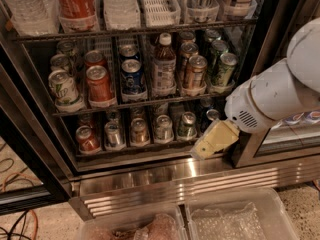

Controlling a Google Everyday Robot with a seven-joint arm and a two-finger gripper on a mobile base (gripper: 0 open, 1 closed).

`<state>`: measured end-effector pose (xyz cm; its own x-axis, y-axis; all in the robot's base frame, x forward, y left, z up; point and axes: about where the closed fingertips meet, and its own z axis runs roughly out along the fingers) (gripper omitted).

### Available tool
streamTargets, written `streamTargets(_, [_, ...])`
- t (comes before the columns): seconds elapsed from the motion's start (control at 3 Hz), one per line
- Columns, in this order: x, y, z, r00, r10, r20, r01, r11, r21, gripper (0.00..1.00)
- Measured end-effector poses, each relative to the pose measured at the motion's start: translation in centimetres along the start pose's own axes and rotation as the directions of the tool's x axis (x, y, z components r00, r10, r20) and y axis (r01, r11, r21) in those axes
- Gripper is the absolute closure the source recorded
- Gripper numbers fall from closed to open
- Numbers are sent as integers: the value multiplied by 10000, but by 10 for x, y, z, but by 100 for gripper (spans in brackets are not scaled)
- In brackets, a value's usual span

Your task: Pick orange can from middle shelf of fridge

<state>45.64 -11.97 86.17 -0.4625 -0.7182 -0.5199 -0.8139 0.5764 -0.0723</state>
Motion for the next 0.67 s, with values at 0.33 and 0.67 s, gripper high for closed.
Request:
streamTargets(0.33, [-6, -6, 4, 9998, 140, 137, -142, 9997, 193, 0])
streamTargets(0.67, [-10, -20, 6, 9938, 692, 875, -758, 9943, 744, 0])
